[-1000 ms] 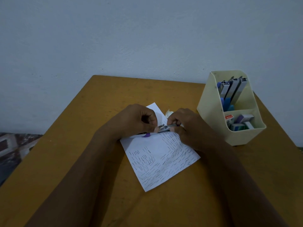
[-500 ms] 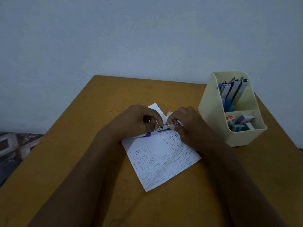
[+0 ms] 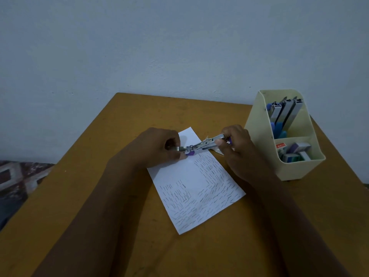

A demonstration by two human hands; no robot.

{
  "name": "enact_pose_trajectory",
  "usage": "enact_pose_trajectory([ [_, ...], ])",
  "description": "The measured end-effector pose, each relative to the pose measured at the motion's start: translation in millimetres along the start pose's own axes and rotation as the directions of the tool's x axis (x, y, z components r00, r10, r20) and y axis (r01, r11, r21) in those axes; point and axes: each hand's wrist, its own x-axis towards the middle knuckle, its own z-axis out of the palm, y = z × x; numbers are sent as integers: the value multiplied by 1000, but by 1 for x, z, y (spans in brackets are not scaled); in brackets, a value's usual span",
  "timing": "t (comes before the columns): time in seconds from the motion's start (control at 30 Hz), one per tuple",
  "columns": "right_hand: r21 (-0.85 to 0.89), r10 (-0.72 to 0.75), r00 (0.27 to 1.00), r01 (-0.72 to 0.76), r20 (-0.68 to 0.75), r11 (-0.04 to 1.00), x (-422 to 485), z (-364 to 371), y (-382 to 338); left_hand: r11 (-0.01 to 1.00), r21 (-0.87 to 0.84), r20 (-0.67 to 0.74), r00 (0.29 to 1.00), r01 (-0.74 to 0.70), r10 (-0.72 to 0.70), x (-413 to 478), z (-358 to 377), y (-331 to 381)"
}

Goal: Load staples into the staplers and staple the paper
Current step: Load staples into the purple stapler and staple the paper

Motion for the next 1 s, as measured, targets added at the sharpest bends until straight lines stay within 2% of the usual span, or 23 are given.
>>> enact_pose_trajectory([
  [0.2,132,-29,999,34,-38,991,0,-3,-5,980,-170,-212,975,-108,71,1,4,10],
  [0.6,266,-108,989,131,-99,955,2,6,-15,855,-481,-286,957,-195,57,7,25,27],
  [0.73,347,-72,992,103,-102,932,1,6,-18,818,-527,-319,946,-232,63,6,26,27],
  [0.87,398,-46,994,83,-103,914,0,8,-24,776,-580,-268,957,-248,106,7,25,29],
  [1.0,518,134,988,-75,-79,852,-1,13,-31,776,-591,-245,966,-220,86,7,25,26],
])
